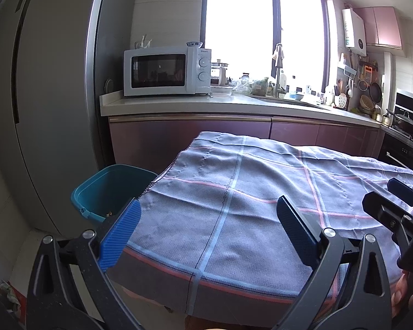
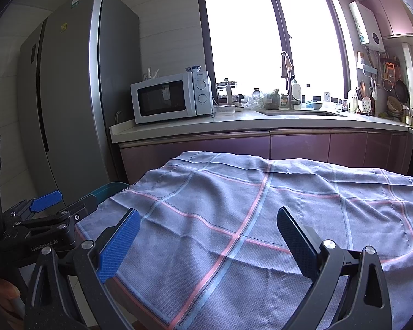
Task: Collect trash
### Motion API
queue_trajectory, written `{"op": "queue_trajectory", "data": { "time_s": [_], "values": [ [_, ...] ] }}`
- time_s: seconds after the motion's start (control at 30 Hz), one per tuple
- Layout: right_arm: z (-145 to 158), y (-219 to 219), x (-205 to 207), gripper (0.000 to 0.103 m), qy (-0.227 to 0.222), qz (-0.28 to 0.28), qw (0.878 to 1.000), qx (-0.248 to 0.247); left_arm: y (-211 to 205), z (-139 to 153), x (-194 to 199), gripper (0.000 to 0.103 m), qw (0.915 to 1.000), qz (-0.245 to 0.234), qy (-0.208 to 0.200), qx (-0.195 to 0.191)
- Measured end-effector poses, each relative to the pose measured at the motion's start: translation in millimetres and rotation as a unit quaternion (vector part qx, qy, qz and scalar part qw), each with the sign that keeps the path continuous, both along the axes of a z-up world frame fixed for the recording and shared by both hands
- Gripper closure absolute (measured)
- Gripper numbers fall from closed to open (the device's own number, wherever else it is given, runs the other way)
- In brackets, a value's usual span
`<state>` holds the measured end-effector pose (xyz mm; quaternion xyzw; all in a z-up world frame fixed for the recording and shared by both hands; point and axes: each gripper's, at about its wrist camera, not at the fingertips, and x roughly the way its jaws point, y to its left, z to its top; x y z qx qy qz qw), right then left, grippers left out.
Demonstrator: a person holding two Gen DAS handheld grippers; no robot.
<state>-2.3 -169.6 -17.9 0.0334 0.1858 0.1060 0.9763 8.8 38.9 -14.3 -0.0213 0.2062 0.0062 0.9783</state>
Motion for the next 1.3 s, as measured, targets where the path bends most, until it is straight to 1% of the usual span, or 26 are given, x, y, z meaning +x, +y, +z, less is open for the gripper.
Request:
{"op": "queue_trajectory", "data": {
  "time_s": [1.0,1.3],
  "values": [
    [-4.5,0.4,1.1,0.007,0.003,-0.007,1.0,0.003,1.2,-7.0,3.3,0.006,0.9999,-0.002,0.013,-0.001],
    [-4.3,0.2,1.8,0.007,0.001,-0.01,1.0,0.002,1.1,-7.0,3.3,0.006,0.9999,-0.002,0.011,0.001]
  ]
}}
